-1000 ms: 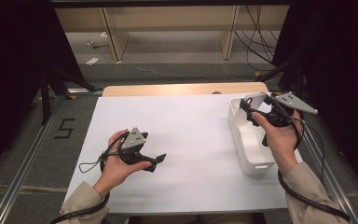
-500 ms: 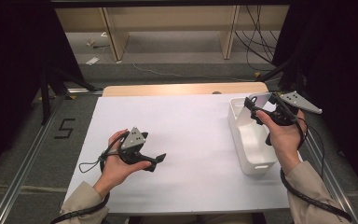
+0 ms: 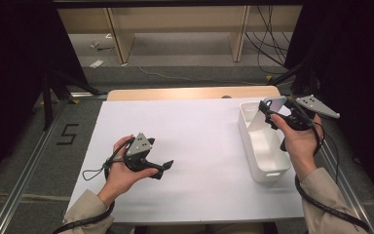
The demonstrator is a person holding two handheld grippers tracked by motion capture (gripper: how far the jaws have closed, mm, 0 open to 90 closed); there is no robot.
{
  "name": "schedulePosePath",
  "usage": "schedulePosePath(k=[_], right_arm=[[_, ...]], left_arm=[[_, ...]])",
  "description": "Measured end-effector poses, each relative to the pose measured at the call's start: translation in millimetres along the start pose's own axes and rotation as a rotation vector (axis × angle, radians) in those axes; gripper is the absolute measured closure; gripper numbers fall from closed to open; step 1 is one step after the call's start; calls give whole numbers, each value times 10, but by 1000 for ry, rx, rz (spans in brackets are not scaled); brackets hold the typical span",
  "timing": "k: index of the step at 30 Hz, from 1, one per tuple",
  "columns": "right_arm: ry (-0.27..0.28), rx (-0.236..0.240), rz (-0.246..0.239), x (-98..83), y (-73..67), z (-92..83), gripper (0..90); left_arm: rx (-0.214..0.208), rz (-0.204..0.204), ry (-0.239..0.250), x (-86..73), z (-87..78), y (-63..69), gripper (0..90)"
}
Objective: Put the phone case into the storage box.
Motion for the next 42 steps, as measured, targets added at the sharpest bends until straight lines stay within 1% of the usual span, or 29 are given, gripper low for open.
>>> schedulePosePath(k=[11,25,42], right_arm=[[-3,-21,2,3,70,-30,176],[-4,-27,17,12,126,-56,176],[-16,-39,18,-6,174,-61,176]], left_arm=[[-1,0,1,1,0,0,0],[-1,0,-1,-1,4,2,1],[-1,0,-1,0,1,6,2]])
Point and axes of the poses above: each handheld gripper's, and its own axes: z roughly forward along the jaws, x roughly out of its top, y roughly to its right, the point moved 4 cm from there along z, roughly forward along the jaws, and after that the axes turned 14 degrees about x, right-handed, at the moved point
